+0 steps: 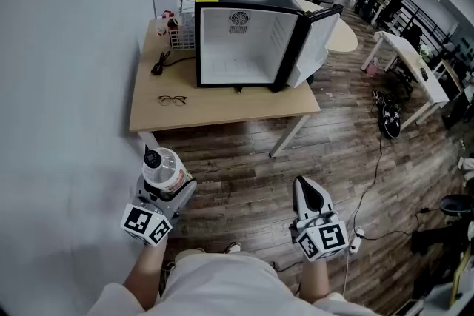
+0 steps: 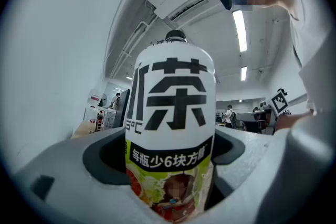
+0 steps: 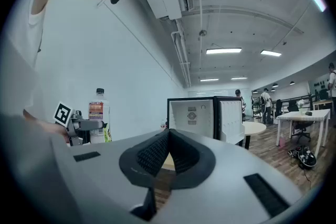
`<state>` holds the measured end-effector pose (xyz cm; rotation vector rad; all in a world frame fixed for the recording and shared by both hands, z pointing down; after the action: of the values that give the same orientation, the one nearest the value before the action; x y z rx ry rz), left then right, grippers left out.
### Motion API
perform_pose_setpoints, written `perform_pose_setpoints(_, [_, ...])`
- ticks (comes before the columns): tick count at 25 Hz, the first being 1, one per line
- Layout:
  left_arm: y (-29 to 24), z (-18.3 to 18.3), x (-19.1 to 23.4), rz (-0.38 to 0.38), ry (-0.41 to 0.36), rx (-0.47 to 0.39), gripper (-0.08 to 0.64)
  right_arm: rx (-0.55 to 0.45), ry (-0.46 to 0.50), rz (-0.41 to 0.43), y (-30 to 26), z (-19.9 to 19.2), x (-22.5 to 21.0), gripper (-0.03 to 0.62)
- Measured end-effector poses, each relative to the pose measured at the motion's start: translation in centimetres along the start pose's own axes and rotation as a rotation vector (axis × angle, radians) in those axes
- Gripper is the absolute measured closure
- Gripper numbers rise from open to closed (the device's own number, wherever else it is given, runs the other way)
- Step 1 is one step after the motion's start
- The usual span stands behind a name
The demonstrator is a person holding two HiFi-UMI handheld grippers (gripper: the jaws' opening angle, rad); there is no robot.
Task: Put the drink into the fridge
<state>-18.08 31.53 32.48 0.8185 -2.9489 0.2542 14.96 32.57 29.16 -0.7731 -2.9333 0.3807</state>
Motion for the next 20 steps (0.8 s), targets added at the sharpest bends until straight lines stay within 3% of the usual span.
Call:
perform_pose_setpoints(14, [-1.8,-0.4,-1.5,0.036,0.043,0.009,0.118,-0.012,0.000,0.046,-0.4,0.0,-2.3,0.591])
perform_pose_setpoints(20, [-2.6,-0.5,-2.5,0.029,0.031,0.019,0.118,-0.047,-0.056,0.074,-0.5,-0.4,-3.6,0.591])
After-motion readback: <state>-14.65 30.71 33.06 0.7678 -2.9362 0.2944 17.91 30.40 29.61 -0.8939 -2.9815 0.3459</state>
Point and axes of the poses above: the fingertips, and each gripper's own axes: y backward along the fingers, x to its left, z out of its top, the point moved 5 cm from there along y, backward along the fingers, and after that the axes turned 13 degrees about x, right-handed, at the moved point
